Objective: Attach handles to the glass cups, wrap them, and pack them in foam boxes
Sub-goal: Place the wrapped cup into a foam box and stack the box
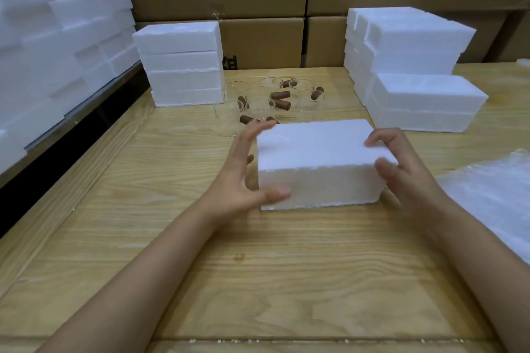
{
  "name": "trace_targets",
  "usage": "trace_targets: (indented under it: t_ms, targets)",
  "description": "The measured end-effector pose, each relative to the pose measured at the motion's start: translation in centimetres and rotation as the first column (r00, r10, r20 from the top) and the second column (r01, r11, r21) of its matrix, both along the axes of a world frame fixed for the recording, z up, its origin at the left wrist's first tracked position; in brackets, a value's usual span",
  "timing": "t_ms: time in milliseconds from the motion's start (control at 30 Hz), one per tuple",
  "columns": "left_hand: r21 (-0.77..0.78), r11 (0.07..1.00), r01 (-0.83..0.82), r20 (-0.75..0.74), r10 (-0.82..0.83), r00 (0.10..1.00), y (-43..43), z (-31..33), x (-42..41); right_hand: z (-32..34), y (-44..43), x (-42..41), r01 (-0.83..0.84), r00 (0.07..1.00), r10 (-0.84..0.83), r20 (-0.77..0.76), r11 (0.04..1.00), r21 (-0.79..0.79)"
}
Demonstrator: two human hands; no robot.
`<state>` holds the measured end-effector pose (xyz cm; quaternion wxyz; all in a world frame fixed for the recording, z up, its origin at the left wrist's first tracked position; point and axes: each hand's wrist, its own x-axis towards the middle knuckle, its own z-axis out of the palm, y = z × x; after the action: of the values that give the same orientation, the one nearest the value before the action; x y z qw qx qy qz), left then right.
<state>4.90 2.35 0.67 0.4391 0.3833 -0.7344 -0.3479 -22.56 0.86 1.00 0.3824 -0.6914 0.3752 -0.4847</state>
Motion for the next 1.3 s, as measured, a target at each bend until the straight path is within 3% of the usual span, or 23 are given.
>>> trace_targets:
  t_ms: [100, 267, 400, 600, 800, 1067, 1300]
  targets:
    - [0.021, 1.000, 0.020, 0.152, -0.023, 0.988, -0.4, -0.8, 0.1, -0.5, 0.0, -1.2, -0.040, 0.982, 0.043, -0.181, 0.999, 0.021]
    - [0.044, 0.998, 0.050, 0.153, -0.056, 0.987, -1.2, -0.9, 0.8, -1.1, -0.4, -1.6, -0.078, 0.953, 0.097, -0.288, 0.994, 0.076]
    - [0.107, 0.994, 0.024, 0.036, -0.028, 0.999, -1.1, -0.9, 0.9, -1.1, -0.7, -1.6, -0.125, 0.958, 0.136, -0.251, 0.990, 0.060]
    - [0.142, 0.990, -0.014, -0.073, 0.024, 0.997, -0.7, 0.7, 1.5, 0.1, -0.5, -1.4, -0.270, 0.962, 0.272, 0.014, 0.948, 0.165]
    - [0.171, 0.985, 0.032, -0.102, -0.015, 0.995, -0.7, 2.7, 1.9, 1.3, -0.6, -1.0, -0.246, 0.969, 0.241, 0.055, 0.958, 0.145]
    - [0.408, 0.900, 0.151, -0.283, -0.032, 0.958, -1.1, 2.0, 2.3, 1.7, -0.5, 0.3, -0.184, 0.980, 0.165, 0.111, 0.965, 0.187]
    - [0.405, 0.895, 0.186, -0.320, -0.052, 0.946, -0.8, 1.8, 2.3, 2.5, 0.3, 0.7, -0.113, 0.994, 0.110, 0.027, 0.980, 0.165]
